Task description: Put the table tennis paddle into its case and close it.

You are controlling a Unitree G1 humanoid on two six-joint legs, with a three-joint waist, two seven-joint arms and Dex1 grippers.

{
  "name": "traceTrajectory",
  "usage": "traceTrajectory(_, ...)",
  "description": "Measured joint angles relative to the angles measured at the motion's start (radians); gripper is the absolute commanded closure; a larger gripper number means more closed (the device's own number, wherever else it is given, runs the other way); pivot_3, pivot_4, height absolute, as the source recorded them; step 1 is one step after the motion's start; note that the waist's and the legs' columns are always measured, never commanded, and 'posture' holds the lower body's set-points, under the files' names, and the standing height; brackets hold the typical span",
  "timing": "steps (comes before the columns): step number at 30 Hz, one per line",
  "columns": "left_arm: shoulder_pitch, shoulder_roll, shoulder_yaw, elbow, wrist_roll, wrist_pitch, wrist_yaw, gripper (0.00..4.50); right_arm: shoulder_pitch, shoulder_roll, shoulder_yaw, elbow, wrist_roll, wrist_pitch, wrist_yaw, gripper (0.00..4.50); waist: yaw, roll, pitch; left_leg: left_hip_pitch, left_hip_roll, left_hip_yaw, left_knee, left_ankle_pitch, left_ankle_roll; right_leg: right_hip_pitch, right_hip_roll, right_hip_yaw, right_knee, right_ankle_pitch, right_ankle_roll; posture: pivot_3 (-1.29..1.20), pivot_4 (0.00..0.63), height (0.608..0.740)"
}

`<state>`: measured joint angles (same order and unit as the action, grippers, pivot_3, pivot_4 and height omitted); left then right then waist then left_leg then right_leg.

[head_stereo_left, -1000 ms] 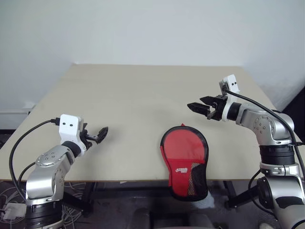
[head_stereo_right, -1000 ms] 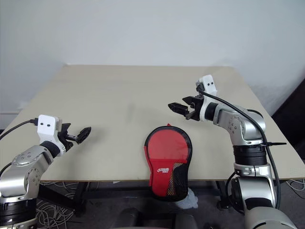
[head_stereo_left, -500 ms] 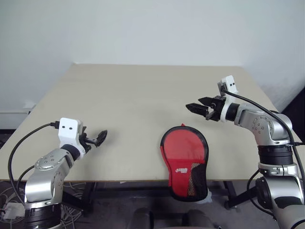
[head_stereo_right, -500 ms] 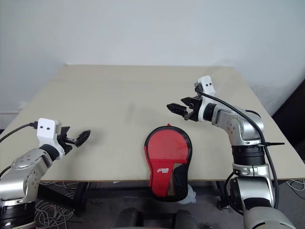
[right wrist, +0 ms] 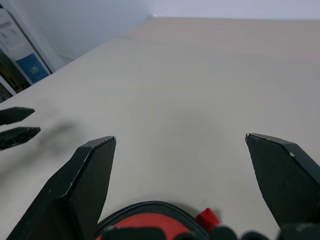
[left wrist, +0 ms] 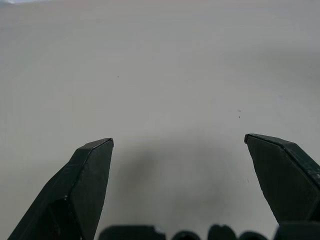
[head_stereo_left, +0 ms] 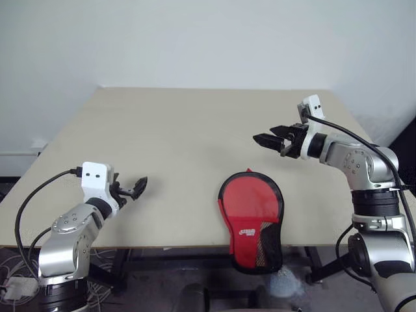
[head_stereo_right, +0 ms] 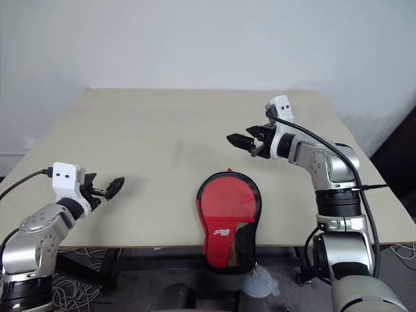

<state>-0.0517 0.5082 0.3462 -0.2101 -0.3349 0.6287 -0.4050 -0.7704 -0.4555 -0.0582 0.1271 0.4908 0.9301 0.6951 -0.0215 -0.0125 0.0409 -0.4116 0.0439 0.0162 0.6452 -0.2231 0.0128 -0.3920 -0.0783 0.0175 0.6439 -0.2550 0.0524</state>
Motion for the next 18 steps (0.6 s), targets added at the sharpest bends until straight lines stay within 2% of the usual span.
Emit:
traceTrajectory(8,-0.076,0.021,-0.013,0.040,0.001,-0.008,-0.030,0.03,0.041,0.000,-0.015,-0.034,0.002,0.011,-0.028,0.00,-0.002,0.001,0.000,0.000,0.000,0.000,0.000,0.000,0.000,0.000,0.000,0.000,0.000,0.000,0.000,0.00,0.000,0.740)
traceTrajectory(18,-0.077,0.021,-0.034,0.053,0.003,-0.013,-0.034,0.03,0.041,0.001,-0.018,-0.047,0.020,0.012,-0.042,0.00,-0.001,0.001,0.000,0.000,0.000,0.000,0.000,0.000,0.000,0.000,0.000,0.001,0.000,0.000,0.000,0.00,0.000,0.740)
